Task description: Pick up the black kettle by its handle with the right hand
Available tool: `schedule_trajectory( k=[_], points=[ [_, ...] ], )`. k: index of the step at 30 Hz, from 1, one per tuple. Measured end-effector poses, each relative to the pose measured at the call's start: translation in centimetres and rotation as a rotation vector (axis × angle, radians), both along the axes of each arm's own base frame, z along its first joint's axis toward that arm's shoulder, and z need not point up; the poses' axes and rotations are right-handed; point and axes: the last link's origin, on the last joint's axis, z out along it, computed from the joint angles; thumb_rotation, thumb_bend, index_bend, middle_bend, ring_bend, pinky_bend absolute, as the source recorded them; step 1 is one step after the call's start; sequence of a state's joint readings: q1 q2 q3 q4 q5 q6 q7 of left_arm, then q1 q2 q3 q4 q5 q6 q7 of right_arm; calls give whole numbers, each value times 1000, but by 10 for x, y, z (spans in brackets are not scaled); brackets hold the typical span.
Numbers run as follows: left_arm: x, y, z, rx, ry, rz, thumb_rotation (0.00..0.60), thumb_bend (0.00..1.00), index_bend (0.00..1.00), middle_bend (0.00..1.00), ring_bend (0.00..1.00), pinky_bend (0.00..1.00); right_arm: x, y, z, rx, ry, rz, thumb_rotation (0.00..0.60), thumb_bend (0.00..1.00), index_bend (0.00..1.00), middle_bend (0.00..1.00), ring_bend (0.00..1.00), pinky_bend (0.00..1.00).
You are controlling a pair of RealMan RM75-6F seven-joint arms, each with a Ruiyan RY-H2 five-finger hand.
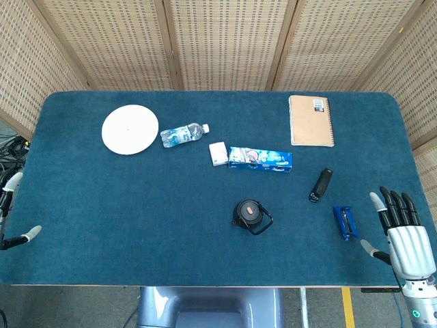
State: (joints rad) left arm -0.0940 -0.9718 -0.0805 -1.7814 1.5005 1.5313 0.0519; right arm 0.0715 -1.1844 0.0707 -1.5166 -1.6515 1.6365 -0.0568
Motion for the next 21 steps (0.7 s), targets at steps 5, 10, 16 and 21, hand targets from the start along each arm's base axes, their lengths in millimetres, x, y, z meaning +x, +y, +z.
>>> schedule_trajectory(
  k=[5, 10, 16, 21],
  points=[
    [-1, 0, 1, 6, -1, 2, 600, 0, 0, 0, 0, 0, 0, 1, -3, 24, 5, 3, 600, 0, 0, 0, 0, 0],
    [-1, 1, 1, 8, -1, 3, 600, 0, 0, 0, 0, 0, 3, -1, -10, 71, 0, 17, 600, 0, 0, 0, 0, 0],
    [-5, 7, -1, -2, 7, 28, 600, 0, 0, 0, 0, 0, 31, -27, -30, 235, 28, 147, 600, 0, 101, 180, 173, 0],
    [-6, 11, -3, -8, 12, 42, 600, 0, 0, 0, 0, 0, 72, -52, -45, 410, -17, 245, 600, 0, 215, 287, 279, 0]
  ],
)
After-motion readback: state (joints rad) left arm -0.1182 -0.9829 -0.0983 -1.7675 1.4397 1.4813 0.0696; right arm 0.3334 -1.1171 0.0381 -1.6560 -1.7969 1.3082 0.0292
